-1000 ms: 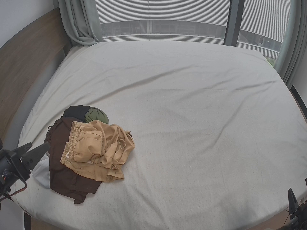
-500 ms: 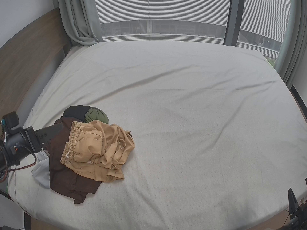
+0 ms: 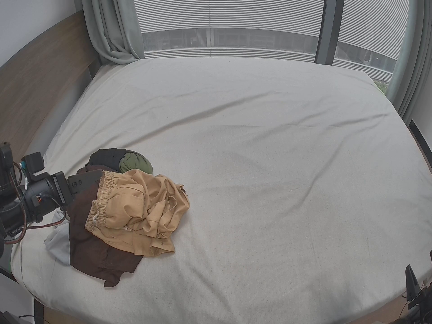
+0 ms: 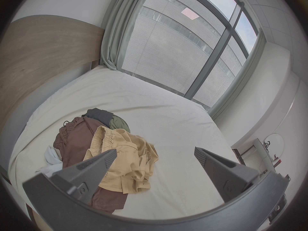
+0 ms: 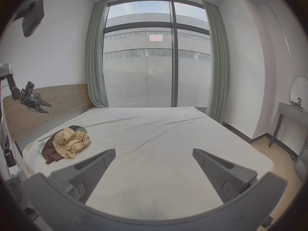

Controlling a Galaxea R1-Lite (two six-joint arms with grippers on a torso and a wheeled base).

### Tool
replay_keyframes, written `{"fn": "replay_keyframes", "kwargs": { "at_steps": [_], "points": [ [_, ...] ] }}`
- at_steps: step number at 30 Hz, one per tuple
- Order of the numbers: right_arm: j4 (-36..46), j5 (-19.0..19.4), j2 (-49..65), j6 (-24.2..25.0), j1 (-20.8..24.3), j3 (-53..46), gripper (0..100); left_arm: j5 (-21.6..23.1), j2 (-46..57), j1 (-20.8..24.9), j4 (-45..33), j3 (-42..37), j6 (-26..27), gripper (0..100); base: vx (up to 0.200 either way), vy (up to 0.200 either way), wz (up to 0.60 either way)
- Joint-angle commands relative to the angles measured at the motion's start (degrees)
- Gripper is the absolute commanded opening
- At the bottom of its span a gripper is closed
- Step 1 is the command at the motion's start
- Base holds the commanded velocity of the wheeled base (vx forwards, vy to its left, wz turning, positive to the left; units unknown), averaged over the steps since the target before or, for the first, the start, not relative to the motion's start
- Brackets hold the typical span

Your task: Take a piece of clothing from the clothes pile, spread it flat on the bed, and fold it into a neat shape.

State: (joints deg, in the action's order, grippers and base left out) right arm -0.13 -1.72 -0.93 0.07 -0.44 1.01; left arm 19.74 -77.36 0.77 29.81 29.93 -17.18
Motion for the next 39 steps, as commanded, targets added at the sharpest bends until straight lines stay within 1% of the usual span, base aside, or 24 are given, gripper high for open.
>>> {"fn": "replay_keyframes", "kwargs": {
  "at_steps": [1, 3, 5, 7, 9, 14, 19, 24, 27, 29, 39],
  "points": [
    [0.0, 0.0, 0.1, 0.0, 0.0, -1.0, 100, 0.7, -3.8, -0.8, 1.5, -0.1, -0.1, 100, 0.0, 0.0, 0.0],
    [0.0, 0.0, 0.1, 0.0, 0.0, -1.0, 100, 1.2, -4.2, -1.5, 1.8, -0.2, -0.1, 100, 0.0, 0.0, 0.0],
    [0.0, 0.0, 0.1, 0.0, 0.0, -1.0, 100, 3.3, -6.0, -3.7, 2.0, -0.1, -0.1, 100, 0.0, 0.0, 0.0],
    [0.0, 0.0, 0.1, 0.0, 0.0, -1.0, 100, 3.6, -6.3, -3.9, 2.0, -0.1, -0.1, 100, 0.0, 0.0, 0.0],
    [0.0, 0.0, 0.1, 0.0, 0.0, -1.0, 100, 5.0, -8.2, -5.8, 2.4, 0.0, -0.1, 100, 0.0, 0.0, 0.0],
    [0.0, 0.0, 0.1, 0.1, 0.0, -1.0, 100, 6.2, -10.5, -7.1, 2.9, 0.4, -0.1, 100, 0.0, 0.0, 0.0],
    [0.0, 0.0, 0.1, 0.1, 0.0, -1.0, 100, 6.3, -13.2, -7.8, 3.5, 1.0, -0.1, 100, 0.0, 0.0, 0.0],
    [0.0, 0.0, 0.1, 0.1, 0.0, -1.0, 100, 6.7, -18.4, -8.9, 8.4, 1.0, -1.5, 100, 0.0, 0.0, 0.0],
    [0.0, 0.0, 0.1, 0.1, 0.0, -1.0, 100, 10.1, -21.4, -10.5, 11.9, 0.7, -2.8, 100, 0.0, 0.0, 0.0],
    [0.0, 0.0, 0.1, 0.1, 0.0, -1.0, 100, 10.9, -22.8, -11.2, 13.4, 0.7, -3.0, 100, 0.0, 0.0, 0.0],
    [0.0, 0.0, 0.1, 0.1, 0.0, -1.0, 100, 10.8, -29.9, -11.9, 17.7, 1.8, -3.1, 100, 0.0, 0.0, 0.0]
  ]
}}
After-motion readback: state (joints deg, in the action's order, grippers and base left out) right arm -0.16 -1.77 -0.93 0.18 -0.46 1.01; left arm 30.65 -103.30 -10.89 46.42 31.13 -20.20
